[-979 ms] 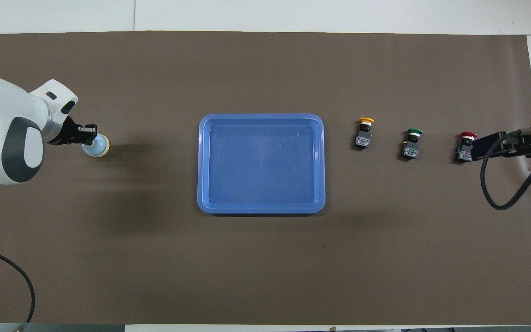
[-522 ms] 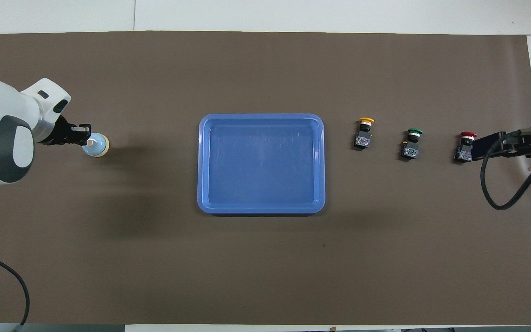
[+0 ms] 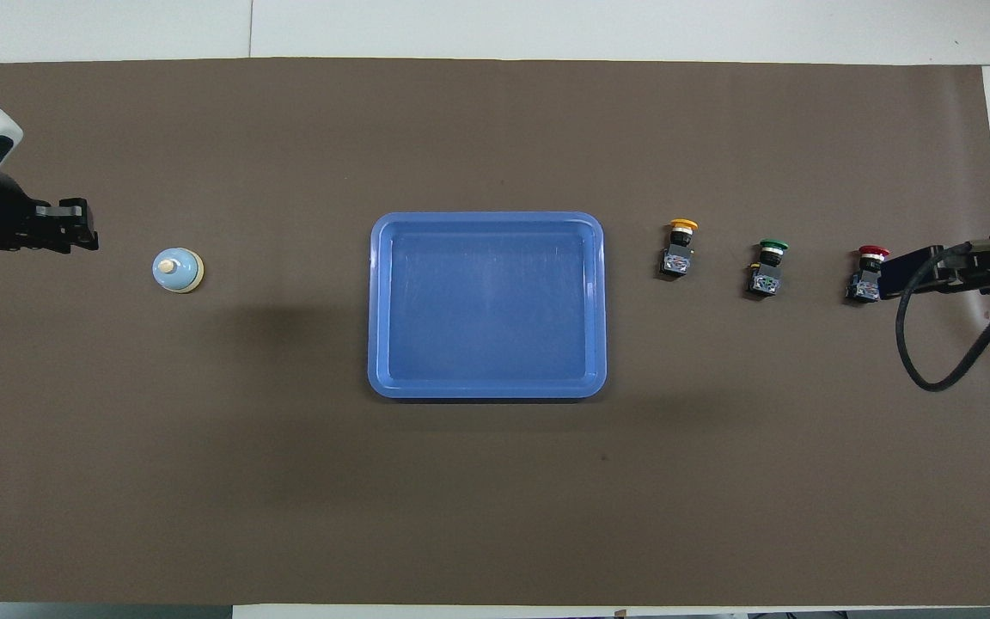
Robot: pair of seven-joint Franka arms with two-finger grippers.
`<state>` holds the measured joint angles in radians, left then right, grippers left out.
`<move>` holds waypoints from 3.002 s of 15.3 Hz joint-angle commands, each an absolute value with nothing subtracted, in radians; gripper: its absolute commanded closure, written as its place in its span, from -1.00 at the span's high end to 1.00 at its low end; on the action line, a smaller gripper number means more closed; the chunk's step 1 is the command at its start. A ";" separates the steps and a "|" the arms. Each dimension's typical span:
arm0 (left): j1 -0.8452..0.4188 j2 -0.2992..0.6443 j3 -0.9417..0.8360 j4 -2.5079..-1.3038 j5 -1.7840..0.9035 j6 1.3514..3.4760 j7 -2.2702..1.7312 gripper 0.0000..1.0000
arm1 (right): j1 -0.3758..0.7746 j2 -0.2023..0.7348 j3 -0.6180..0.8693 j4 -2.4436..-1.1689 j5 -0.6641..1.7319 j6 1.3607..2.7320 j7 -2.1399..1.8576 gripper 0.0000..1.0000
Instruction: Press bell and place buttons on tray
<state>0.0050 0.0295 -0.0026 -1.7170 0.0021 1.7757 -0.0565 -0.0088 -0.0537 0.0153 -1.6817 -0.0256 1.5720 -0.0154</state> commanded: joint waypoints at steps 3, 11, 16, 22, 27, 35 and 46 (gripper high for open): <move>0.009 -0.029 0.009 -1.729 -0.009 1.712 -0.055 1.00 | -0.028 -0.072 0.023 -1.700 -0.015 1.557 -0.040 1.00; -0.002 -0.020 0.006 -1.675 -0.008 1.586 -0.045 1.00 | -0.017 -0.075 0.026 -1.707 -0.014 1.555 -0.031 1.00; -0.006 -0.006 -0.002 -1.632 -0.011 1.534 -0.044 1.00 | 0.067 -0.113 0.026 -1.822 -0.015 1.685 0.061 1.00; -0.008 -0.009 -0.002 -1.640 -0.011 1.534 -0.041 1.00 | 0.133 -0.029 0.028 -1.957 -0.015 1.926 0.277 1.00; -0.005 -0.014 -0.002 -1.641 -0.014 1.529 0.081 1.00 | 0.160 0.125 0.028 -1.979 -0.017 2.148 0.345 1.00; -0.006 -0.015 0.002 -1.643 -0.014 1.540 0.083 1.00 | 0.160 0.330 0.026 -1.983 -0.029 2.428 0.387 1.00; 0.003 -0.021 0.003 -1.643 -0.014 1.539 0.075 1.00 | 0.187 0.405 0.026 -1.940 -0.031 2.477 0.414 0.77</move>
<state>0.0044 -0.0193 -0.0040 -1.6550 0.0016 1.5544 0.0664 0.1885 0.3904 0.0262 -1.9561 -0.0228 2.4617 0.3934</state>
